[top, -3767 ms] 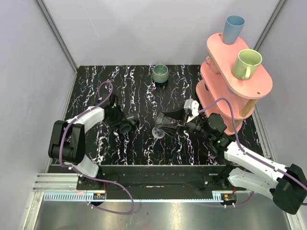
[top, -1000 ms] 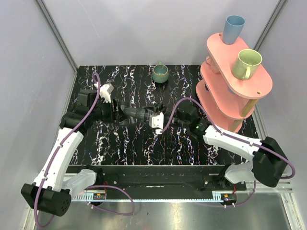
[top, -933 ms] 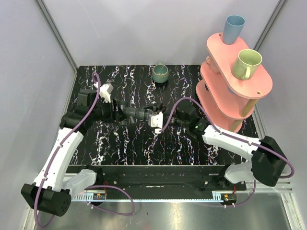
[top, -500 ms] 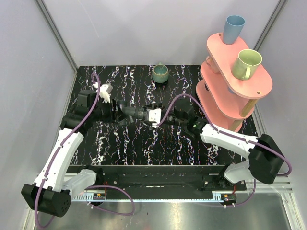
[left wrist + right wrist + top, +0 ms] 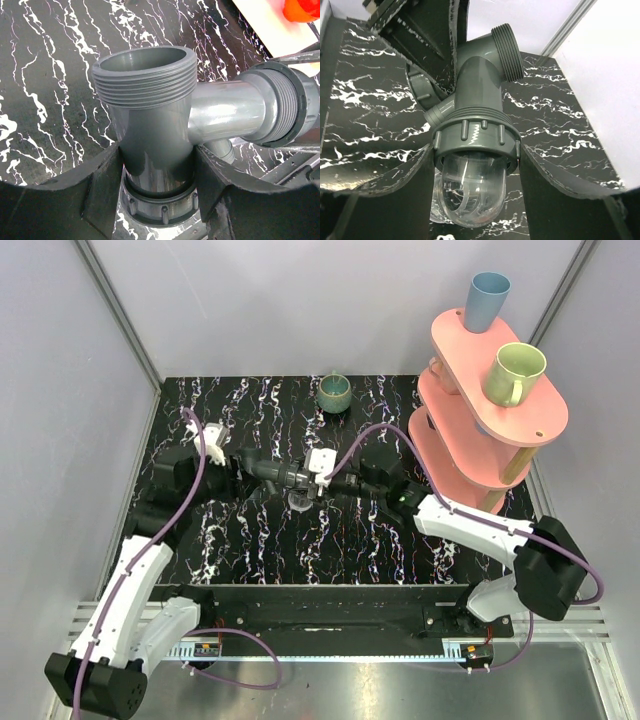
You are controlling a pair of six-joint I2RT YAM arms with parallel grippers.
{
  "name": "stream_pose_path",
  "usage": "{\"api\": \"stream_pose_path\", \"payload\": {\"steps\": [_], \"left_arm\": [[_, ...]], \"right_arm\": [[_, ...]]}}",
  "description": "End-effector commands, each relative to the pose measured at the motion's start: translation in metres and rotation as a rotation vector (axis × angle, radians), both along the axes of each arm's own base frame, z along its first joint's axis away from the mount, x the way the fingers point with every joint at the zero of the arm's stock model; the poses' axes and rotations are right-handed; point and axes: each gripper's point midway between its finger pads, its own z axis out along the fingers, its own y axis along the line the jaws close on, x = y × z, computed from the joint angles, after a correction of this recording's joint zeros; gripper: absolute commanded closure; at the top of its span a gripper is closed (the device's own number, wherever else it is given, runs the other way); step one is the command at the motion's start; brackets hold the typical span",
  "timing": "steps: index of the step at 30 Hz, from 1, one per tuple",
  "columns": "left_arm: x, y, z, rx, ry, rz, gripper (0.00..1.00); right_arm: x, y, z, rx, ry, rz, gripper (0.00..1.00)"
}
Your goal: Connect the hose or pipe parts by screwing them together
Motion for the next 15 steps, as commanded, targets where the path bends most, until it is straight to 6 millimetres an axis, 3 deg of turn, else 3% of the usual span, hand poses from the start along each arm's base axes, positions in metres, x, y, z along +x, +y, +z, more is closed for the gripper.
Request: {"api": "stream_pose_path", "payload": {"steps": [1,5,15], "left_arm": [[-0.017,-0.044,0.048,-0.128,-0.257,-0.286,1.00],[-0.020,-0.050,0.057,-0.163,-0.337,-0.314,1.00],[-0.033,-0.065,0.057,-0.268,-0.376,-0.409,1.00]], "right_arm": [[0.000,0.017,0.047,0.154,0.054,0.005,0.89],[0.006,0.017,0.054,0.195,0.131,-0.034,0.94],[0.019,0.003,0.076,0.380,0.279,-0.061,1.00]]}}
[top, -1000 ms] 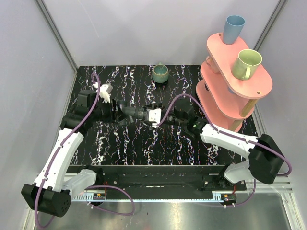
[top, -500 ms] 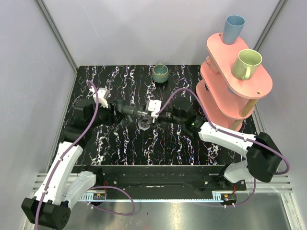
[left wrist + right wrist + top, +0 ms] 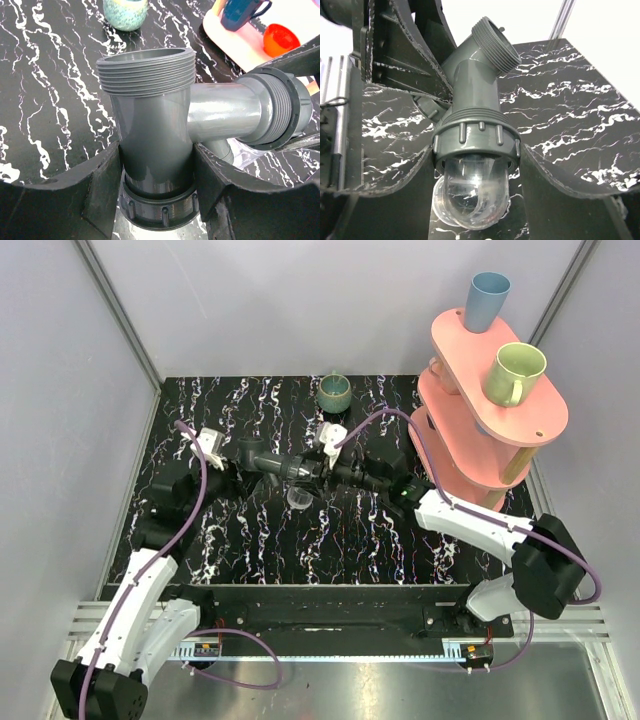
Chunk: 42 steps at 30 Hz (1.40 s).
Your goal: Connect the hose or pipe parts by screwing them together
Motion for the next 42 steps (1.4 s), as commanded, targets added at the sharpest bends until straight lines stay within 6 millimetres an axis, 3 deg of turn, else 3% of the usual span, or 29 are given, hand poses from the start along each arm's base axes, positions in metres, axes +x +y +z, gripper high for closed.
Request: {"api": "stream_pose_path", "payload": {"steps": [1,5,12,21,26,31,42], "left_arm": [[-0.050,-0.061,0.050,-0.162,-0.146,-0.419,1.00],[-0.048,-0.064,0.042,-0.161,-0.153,-0.432,1.00],[-0.044,-0.063,0.042,-0.142,-0.253,-0.406,1.00],[-0.038,-0.062,0.042,-0.106,-0.319,-0.380,1.00],[-0.031,-0.058,0.043,-0.064,-0.356,-0.341,1.00],[-0.028,-0.058,0.044,-0.057,-0.370,-0.323,1.00],[-0.021,-0.051,0.044,-0.025,-0.439,-0.263,1.00]], "right_arm": [[0.007,0.005,0.071,0.298,0.047,-0.009,1.00],[0.015,0.000,0.073,0.347,0.133,0.019,1.00],[0.022,0.002,0.052,0.347,0.307,0.041,1.00],[0.026,0.005,0.042,0.471,0.633,0.065,1.00],[0.031,0.005,0.036,0.499,0.730,0.039,1.00],[0.038,-0.001,0.039,0.560,0.803,-0.007,1.00],[0.037,0.003,0.050,0.688,0.952,0.060,1.00]]}}
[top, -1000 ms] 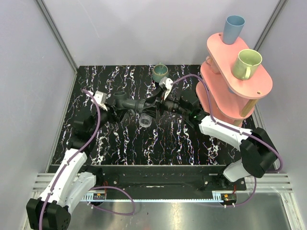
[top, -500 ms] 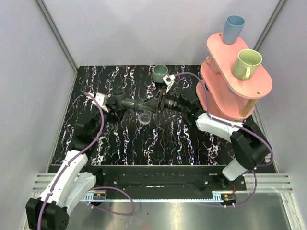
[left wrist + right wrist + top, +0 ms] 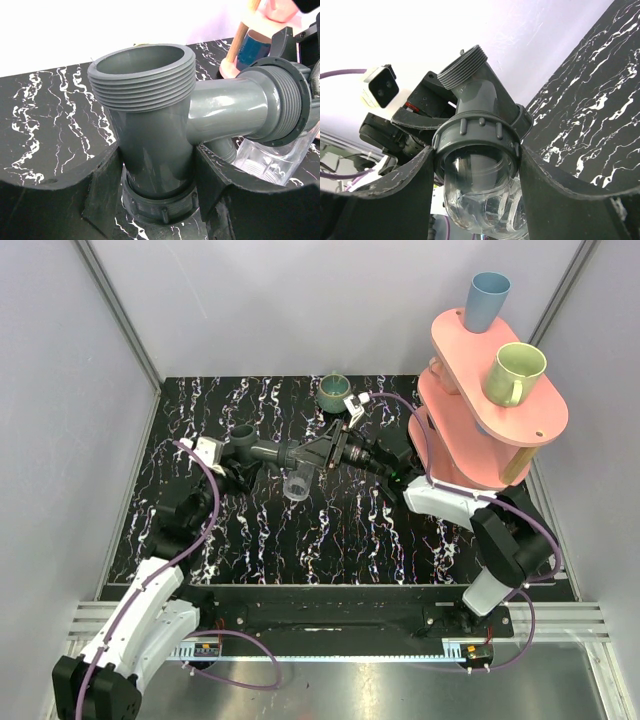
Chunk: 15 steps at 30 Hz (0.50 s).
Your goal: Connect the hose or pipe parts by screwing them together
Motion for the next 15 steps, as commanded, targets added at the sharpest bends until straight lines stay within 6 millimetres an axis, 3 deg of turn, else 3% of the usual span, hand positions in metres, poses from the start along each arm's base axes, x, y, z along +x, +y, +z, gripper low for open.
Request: {"api": "stream_pose_path", "payload": {"steps": [1,7,15], "left_arm": [[-0.0393,-0.0518,0.0254,0.039,-0.150,-0.313,1.00],[-0.0328,-0.0420,0.0230,0.080,-0.183,-0.248,1.00],[-0.0354,-0.0496,0.0261,0.167,-0.247,-0.313,1.00]], "right_arm": [[0.0154,0.0014,0.0312,0.155,0.044,-0.079,1.00],[0.0149,-0.0006,0.0297,0.173,0.100,-0.085,1.00],[0.0107,0.0026,0.0228,0.227,0.283,-0.023,1.00]]}}
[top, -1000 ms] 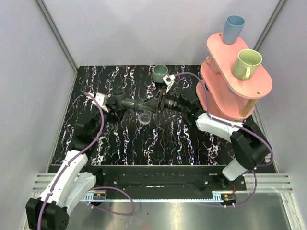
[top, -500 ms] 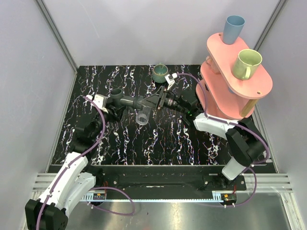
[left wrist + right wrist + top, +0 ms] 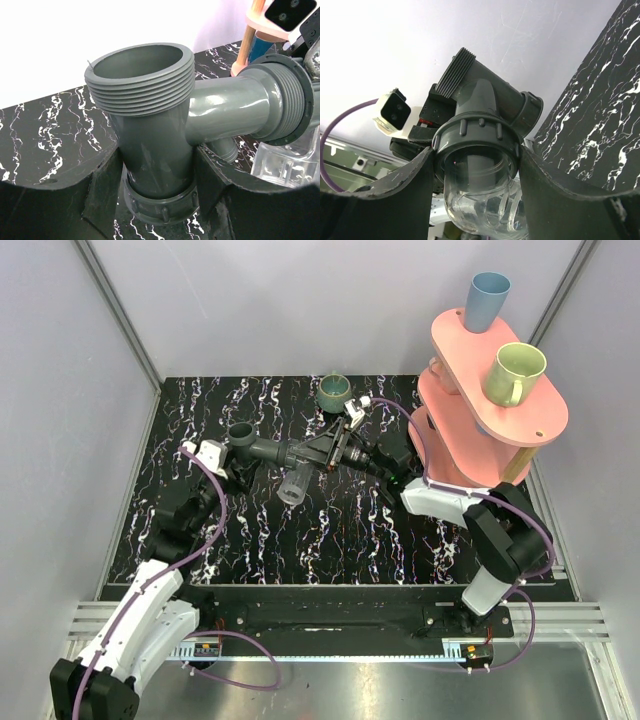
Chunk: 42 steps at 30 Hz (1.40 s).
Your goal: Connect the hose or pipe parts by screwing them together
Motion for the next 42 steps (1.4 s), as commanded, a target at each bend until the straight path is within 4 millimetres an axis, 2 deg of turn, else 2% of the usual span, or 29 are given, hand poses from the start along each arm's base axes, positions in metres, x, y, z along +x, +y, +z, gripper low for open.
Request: {"api": "stream_pose_path", "payload": {"steps": [1,6,14,18,19,20,22,29,30,31,33,39,42], "left_arm": [[-0.035,-0.052,0.013,0.108,-0.123,-0.327,1.00],[-0.030,-0.049,0.003,0.151,-0.106,-0.309,1.00],[-0.027,-0.044,0.009,0.151,-0.098,-0.269,1.00],[-0.031,-0.045,0.009,0.150,-0.068,-0.289,0.84],[-0.031,-0.045,0.008,0.150,-0.067,-0.289,0.84],[-0.031,-0.045,0.008,0.151,-0.071,-0.289,0.87],[-0.035,-0.047,0.008,0.150,-0.103,-0.306,1.00],[-0.035,-0.045,0.022,0.149,-0.263,-0.282,1.00],[-0.035,-0.043,0.035,0.138,-0.337,-0.267,1.00],[-0.037,-0.041,0.035,0.133,-0.363,-0.254,1.00],[-0.037,-0.037,0.047,0.117,-0.432,-0.222,1.00],[-0.034,-0.043,0.055,0.124,-0.480,-0.246,1.00],[-0.032,-0.045,0.051,0.124,-0.466,-0.253,1.00]], "right_arm": [[0.013,0.000,0.018,0.115,0.099,-0.065,1.00],[0.012,0.000,0.020,0.161,0.130,-0.042,1.00],[0.009,-0.010,0.030,0.173,0.056,-0.074,1.00],[0.004,-0.022,0.044,0.231,-0.028,-0.113,1.00],[0.003,-0.024,0.048,0.244,-0.040,-0.110,1.00],[0.002,-0.024,0.050,0.247,-0.041,-0.104,1.00],[-0.001,-0.022,0.051,0.244,-0.040,-0.080,1.00],[-0.005,-0.024,0.059,0.237,0.010,-0.071,1.00],[-0.006,-0.024,0.059,0.244,0.026,-0.062,1.00],[-0.009,-0.026,0.065,0.268,0.026,-0.051,1.00],[-0.012,-0.029,0.073,0.308,0.058,-0.029,1.00],[-0.015,-0.034,0.087,0.333,0.079,-0.028,1.00],[-0.014,-0.034,0.092,0.343,0.072,-0.030,1.00]]}}
